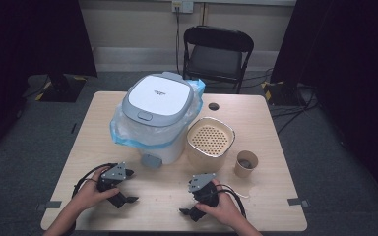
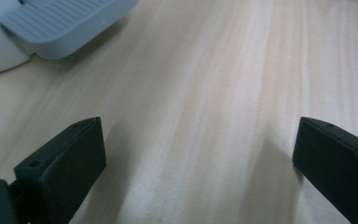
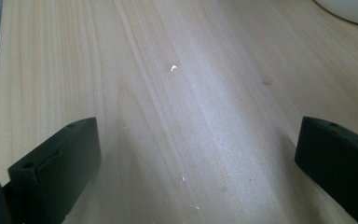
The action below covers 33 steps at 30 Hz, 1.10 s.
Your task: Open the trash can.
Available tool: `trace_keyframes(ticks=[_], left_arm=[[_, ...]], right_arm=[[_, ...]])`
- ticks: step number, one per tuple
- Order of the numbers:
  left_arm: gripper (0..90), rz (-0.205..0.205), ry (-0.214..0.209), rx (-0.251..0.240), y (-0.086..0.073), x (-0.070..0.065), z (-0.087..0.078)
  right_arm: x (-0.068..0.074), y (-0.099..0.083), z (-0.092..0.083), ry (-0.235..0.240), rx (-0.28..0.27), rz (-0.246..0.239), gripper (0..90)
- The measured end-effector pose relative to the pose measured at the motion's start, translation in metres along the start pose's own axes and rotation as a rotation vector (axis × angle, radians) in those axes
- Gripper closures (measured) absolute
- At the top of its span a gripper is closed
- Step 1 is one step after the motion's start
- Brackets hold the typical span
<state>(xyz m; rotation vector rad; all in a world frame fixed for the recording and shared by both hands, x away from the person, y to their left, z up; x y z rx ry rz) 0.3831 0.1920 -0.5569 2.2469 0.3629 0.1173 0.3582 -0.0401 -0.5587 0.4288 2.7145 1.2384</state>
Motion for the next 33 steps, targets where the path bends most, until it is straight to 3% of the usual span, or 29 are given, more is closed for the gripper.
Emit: trace_keyframes(ticks=[2, 4, 5, 6, 8, 9, 13, 15, 16, 18, 23, 33], left_arm=[[3.2, 0.000, -0.002, 0.009, 0.001, 0.000, -0.002], [17.7, -0.025, -0.020, -0.005, 0.005, -0.003, -0.005], [20.2, -0.028, -0.029, -0.005, 0.010, -0.005, -0.008], [13.0, -0.028, -0.029, -0.005, 0.010, -0.005, -0.008], [14.2, -0.043, -0.027, -0.027, 0.017, -0.006, -0.013], [19.2, -0.057, -0.039, -0.044, 0.021, -0.006, -0.015], [15.9, -0.116, -0.046, -0.104, 0.039, -0.004, -0.029], [15.7, -0.128, -0.033, -0.110, 0.043, -0.002, -0.032], [15.7, -0.171, -0.018, -0.117, 0.048, 0.000, -0.037], [15.7, -0.188, -0.015, -0.117, 0.050, 0.001, -0.040], [16.1, -0.186, 0.009, -0.092, 0.064, -0.001, -0.050], [22.4, -0.175, 0.012, -0.050, 0.084, 0.001, -0.064]], right_arm=[[0.000, 0.000, 0.000, 0.001, 0.000, -0.001, 0.0], [0.000, 0.000, 0.000, 0.003, -0.001, -0.006, 0.0], [-0.001, 0.000, 0.000, 0.005, 0.000, -0.008, 0.0], [-0.001, 0.000, 0.000, 0.005, 0.000, -0.008, 0.0], [-0.001, 0.000, 0.000, 0.006, 0.000, -0.009, 0.0], [-0.001, 0.000, 0.000, 0.005, 0.001, -0.008, 0.0], [-0.001, 0.000, 0.001, 0.007, 0.001, -0.010, 0.0], [-0.001, 0.000, 0.001, 0.008, 0.001, -0.011, 0.0], [-0.001, 0.000, 0.001, 0.011, 0.000, -0.014, 0.0], [-0.001, 0.000, 0.001, 0.010, 0.001, -0.015, 0.0], [-0.002, 0.000, 0.001, 0.013, 0.001, -0.014, 0.0], [-0.002, 0.000, 0.001, 0.014, 0.002, -0.017, 0.0]])
Point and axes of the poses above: each handheld gripper's, and its own axes: z roughly forward along the jaws, y roughly out of its top, x roughly to its left, the point moved 8 cm from there along z, roughly forward along the jaws, and after that the axes turned 4 degrees about -x, right-handed, at the moved point
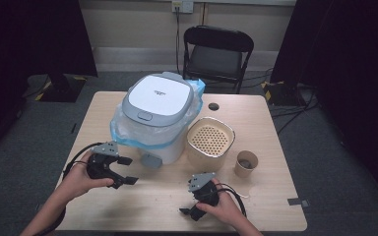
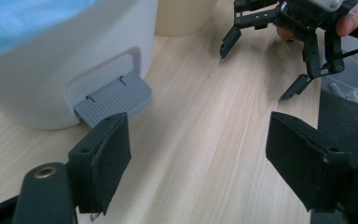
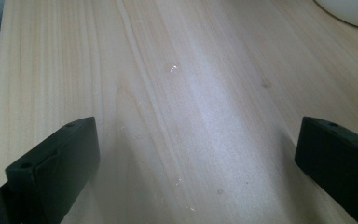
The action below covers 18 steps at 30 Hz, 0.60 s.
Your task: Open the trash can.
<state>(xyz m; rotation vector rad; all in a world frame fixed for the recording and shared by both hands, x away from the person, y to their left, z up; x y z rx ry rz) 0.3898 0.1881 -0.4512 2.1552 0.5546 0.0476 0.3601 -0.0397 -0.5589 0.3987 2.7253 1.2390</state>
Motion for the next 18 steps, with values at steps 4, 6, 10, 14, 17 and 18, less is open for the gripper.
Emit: trace_keyframes(ticks=[4, 6, 10, 14, 17, 18], left_arm=[[23.9, -0.016, 0.006, 0.021, 0.008, 0.001, -0.008], [24.2, -0.021, 0.005, 0.022, 0.011, 0.001, -0.010], [24.7, -0.029, 0.011, 0.023, 0.017, 0.001, -0.017], [25.1, -0.025, 0.019, 0.015, 0.025, 0.001, -0.027], [25.4, -0.023, 0.026, 0.017, 0.029, 0.002, -0.031], [25.9, -0.016, 0.031, 0.018, 0.034, 0.002, -0.036]], right_arm=[[0.000, 0.000, 0.000, 0.000, 0.000, 0.000, 0.0], [0.000, 0.000, 0.000, 0.002, 0.000, -0.001, 0.0], [0.000, 0.000, 0.000, 0.005, -0.002, -0.003, 0.0], [0.000, 0.000, 0.000, 0.005, -0.002, -0.003, 0.0], [0.000, 0.000, 0.000, 0.005, -0.002, -0.003, 0.0], [0.000, 0.000, 0.000, 0.005, 0.000, 0.000, 0.0]])
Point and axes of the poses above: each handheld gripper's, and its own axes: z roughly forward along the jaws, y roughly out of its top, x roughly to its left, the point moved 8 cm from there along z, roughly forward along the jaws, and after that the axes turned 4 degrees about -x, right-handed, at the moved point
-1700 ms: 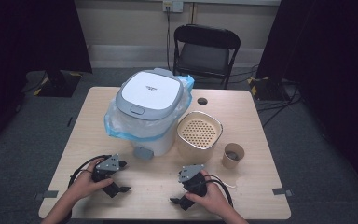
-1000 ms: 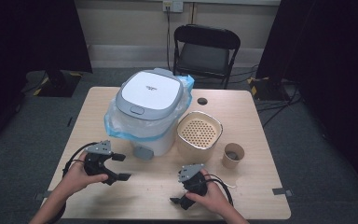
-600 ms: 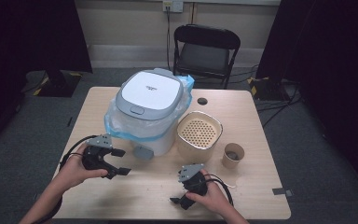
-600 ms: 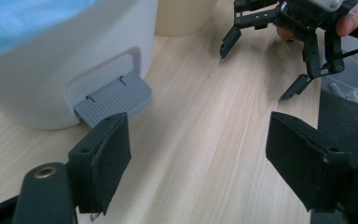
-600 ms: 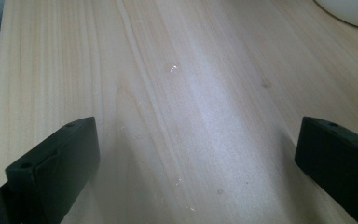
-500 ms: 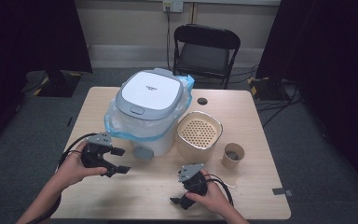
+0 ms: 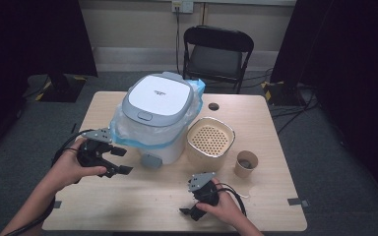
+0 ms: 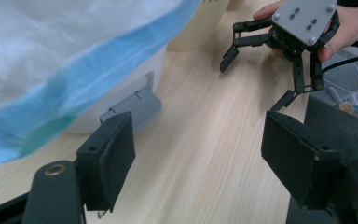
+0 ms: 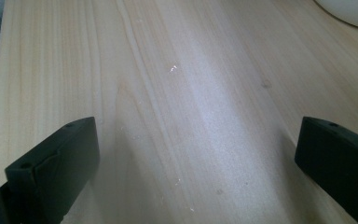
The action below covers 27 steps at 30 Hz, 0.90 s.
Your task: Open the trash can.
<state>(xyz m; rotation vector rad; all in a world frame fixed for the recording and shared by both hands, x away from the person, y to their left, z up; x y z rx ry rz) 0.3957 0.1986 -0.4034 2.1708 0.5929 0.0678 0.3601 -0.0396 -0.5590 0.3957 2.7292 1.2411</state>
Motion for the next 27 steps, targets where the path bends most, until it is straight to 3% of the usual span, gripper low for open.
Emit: trace_keyframes(ticks=[8, 14, 27], left_arm=[[28.4, 0.007, 0.001, 0.011, 0.013, 0.001, -0.013], [29.9, -0.005, -0.006, -0.011, 0.025, 0.001, -0.022], [35.6, -0.008, 0.031, -0.004, 0.045, 0.006, -0.036]], right_arm=[[0.000, 0.000, 0.000, -0.001, -0.001, 0.000, 0.0], [0.000, 0.000, 0.000, -0.002, -0.002, -0.001, 0.0], [0.000, 0.000, 0.000, -0.001, -0.001, 0.001, 0.0]])
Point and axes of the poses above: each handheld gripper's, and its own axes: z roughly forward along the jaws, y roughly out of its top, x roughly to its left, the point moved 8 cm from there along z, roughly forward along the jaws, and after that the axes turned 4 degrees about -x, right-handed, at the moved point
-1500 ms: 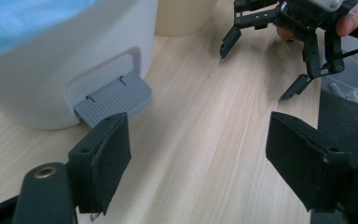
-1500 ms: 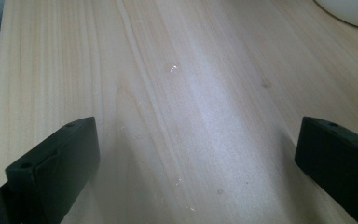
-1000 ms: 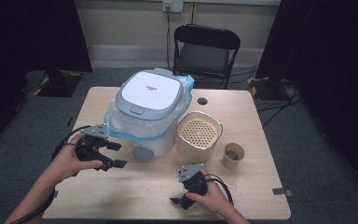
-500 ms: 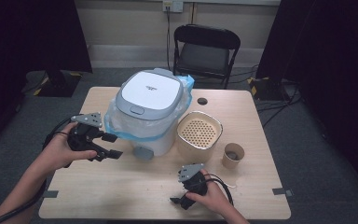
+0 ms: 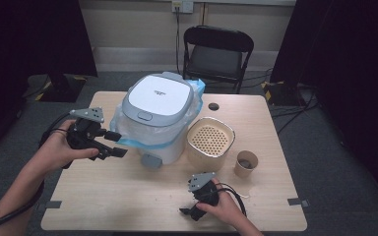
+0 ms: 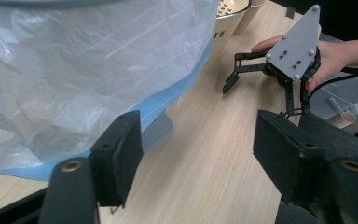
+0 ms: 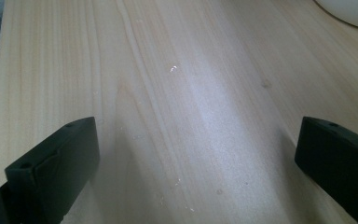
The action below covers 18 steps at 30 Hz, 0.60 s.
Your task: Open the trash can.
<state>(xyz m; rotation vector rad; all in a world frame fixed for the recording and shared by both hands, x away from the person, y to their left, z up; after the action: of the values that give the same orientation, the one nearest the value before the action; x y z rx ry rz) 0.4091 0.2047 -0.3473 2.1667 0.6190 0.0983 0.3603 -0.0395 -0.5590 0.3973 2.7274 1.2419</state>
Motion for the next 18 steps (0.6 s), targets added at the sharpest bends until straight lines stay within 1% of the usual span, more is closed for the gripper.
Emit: trace_keyframes(ticks=[3, 5, 6, 7, 9, 11, 12, 13, 15, 18], left_arm=[[38.0, -0.002, 0.005, -0.015, 0.006, 0.001, -0.002], [42.1, -0.005, -0.001, -0.022, 0.009, 0.002, -0.004], [42.4, -0.002, 0.001, -0.020, 0.010, 0.002, -0.005], [43.2, -0.006, -0.002, -0.032, 0.013, 0.003, -0.006], [44.0, -0.006, -0.006, -0.039, 0.014, 0.003, -0.006], [47.3, 0.004, -0.008, -0.045, 0.017, 0.003, -0.007], [47.3, 0.009, -0.009, -0.046, 0.018, 0.003, -0.007], [49.0, 0.030, -0.003, -0.042, 0.021, 0.003, -0.008], [50.7, 0.032, -0.001, -0.044, 0.022, 0.003, -0.008], [51.8, 0.048, 0.000, -0.037, 0.026, 0.003, -0.009]], right_arm=[[0.000, 0.000, 0.000, 0.000, 0.000, 0.000, 0.0], [0.000, 0.000, 0.000, 0.000, 0.000, 0.000, 0.0], [0.000, 0.000, 0.000, 0.000, 0.000, 0.000, 0.0], [0.000, 0.000, 0.000, 0.000, 0.000, -0.001, 0.0], [0.000, 0.000, 0.000, 0.000, 0.000, 0.000, 0.0], [0.000, 0.000, 0.000, 0.000, 0.000, 0.000, 0.0], [0.000, 0.000, 0.000, 0.000, 0.000, 0.000, 0.0], [0.000, 0.000, 0.000, 0.000, 0.000, 0.000, 0.0], [0.000, 0.000, 0.000, 0.000, 0.000, 0.000, 0.0], [0.000, 0.000, 0.000, 0.000, 0.000, 0.000, 0.0]])
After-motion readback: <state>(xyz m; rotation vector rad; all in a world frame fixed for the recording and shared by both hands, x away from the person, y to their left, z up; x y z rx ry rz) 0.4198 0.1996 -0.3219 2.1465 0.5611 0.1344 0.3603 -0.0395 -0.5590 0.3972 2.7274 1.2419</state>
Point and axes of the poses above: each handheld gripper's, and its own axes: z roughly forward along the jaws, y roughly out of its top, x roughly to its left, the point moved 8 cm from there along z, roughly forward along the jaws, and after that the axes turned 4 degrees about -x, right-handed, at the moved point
